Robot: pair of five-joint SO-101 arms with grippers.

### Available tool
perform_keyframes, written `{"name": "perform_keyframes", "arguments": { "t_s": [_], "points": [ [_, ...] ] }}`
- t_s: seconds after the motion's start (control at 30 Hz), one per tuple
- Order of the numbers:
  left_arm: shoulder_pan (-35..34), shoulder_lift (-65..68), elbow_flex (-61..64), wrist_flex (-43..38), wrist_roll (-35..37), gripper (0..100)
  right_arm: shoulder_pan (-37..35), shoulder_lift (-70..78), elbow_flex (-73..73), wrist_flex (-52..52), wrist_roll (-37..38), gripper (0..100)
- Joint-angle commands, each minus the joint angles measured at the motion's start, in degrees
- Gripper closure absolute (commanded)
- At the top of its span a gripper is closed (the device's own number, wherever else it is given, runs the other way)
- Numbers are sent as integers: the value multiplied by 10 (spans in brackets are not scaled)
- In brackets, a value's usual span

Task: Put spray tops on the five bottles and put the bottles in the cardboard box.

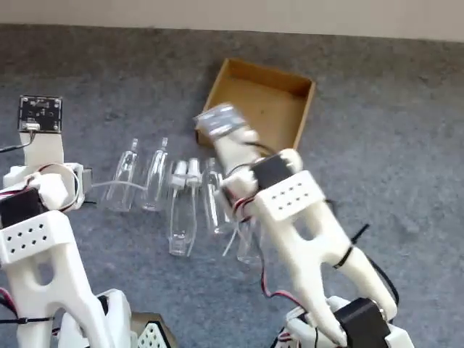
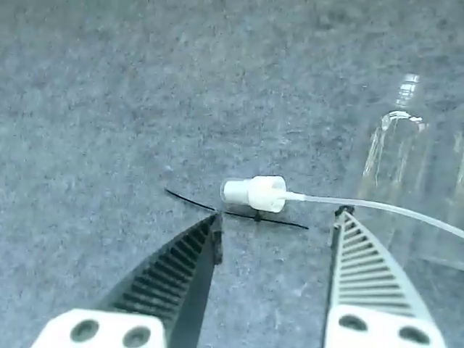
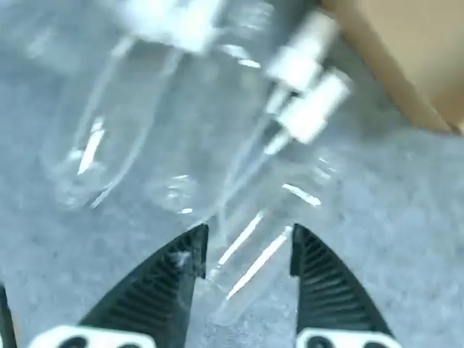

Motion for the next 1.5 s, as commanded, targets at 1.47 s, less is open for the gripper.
{"name": "perform_keyframes", "arguments": {
  "t_s": [1.47],
  "points": [
    [78,1,36,-20,-1,768,582,-2,245,-215,307,939]
  ]
}}
